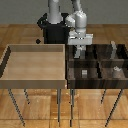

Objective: Place the milk carton into the appropriate compartment.

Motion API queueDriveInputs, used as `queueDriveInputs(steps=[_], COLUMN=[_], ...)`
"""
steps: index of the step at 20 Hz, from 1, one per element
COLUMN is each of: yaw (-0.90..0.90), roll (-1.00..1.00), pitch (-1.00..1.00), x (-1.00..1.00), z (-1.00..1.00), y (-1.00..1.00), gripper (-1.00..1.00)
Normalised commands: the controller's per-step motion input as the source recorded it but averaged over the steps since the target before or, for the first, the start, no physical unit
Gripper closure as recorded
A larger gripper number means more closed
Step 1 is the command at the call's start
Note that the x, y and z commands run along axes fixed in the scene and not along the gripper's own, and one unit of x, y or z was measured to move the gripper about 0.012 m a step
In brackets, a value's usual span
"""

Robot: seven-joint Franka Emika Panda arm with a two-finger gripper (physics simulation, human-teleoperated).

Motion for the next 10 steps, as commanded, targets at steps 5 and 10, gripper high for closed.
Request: queueDriveInputs(steps=[5,10], yaw=[0.00,0.00], roll=[0.00,0.00], pitch=[0.00,0.00], x=[0.00,0.00], z=[0.00,0.00], y=[0.00,0.00], gripper=[-1.00,-1.00])
